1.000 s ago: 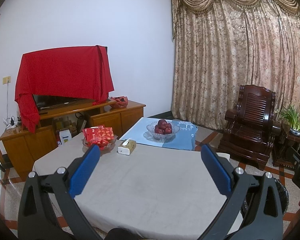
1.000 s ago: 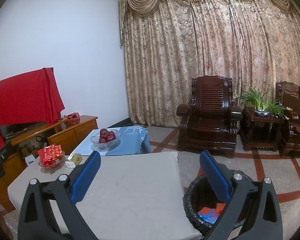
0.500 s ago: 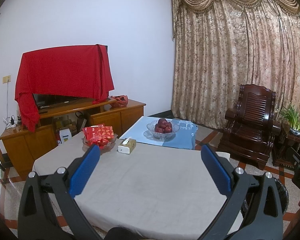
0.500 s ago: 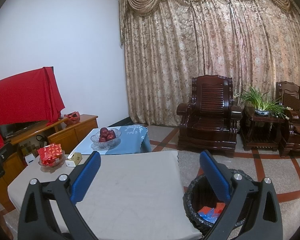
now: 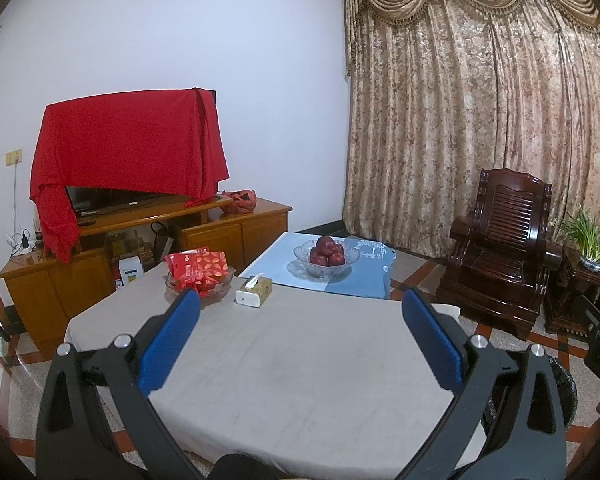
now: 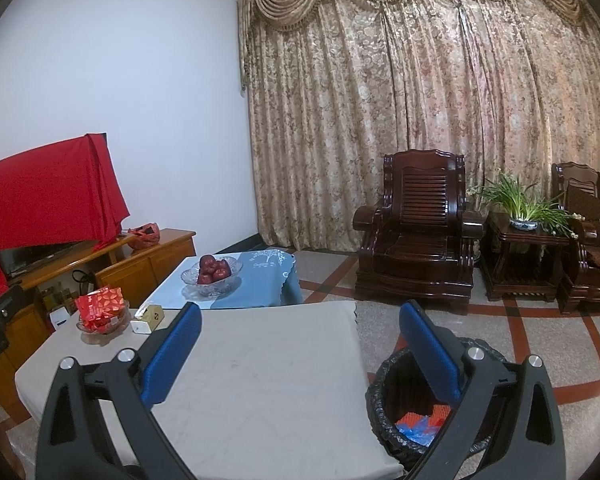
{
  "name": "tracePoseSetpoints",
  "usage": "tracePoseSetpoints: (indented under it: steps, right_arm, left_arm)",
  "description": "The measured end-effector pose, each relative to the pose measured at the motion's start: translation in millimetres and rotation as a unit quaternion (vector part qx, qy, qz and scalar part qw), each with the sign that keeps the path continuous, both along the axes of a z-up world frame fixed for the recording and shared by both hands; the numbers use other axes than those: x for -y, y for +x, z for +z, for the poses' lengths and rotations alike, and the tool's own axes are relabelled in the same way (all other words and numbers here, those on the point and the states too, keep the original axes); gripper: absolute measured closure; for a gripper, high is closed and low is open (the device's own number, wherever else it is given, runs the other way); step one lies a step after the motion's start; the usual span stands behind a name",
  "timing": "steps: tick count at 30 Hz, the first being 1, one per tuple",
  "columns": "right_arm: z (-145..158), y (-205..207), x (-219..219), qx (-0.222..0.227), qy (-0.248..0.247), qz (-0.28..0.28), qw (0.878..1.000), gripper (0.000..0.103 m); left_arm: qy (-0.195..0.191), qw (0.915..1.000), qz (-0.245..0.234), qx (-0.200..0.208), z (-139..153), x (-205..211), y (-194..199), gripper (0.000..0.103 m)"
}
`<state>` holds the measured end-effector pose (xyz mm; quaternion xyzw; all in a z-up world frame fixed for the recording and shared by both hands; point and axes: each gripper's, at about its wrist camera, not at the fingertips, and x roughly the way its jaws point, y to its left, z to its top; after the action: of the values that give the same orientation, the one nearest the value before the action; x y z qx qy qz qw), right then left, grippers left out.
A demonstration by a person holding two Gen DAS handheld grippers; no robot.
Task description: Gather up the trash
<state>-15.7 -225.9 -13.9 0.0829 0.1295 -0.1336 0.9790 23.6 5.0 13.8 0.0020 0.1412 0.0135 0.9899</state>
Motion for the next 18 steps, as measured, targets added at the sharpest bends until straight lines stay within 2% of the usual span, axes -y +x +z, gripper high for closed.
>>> tracePoseSetpoints:
  steps: [18]
  right_arm:
    - [-1.1,-0.4,-0.8,-0.002,0.001,0.0,1.0,0.006]
  left_arm:
    - [-0.001,1.0,0.0,-0.003,-6.4,2.4,-1.5,0.005]
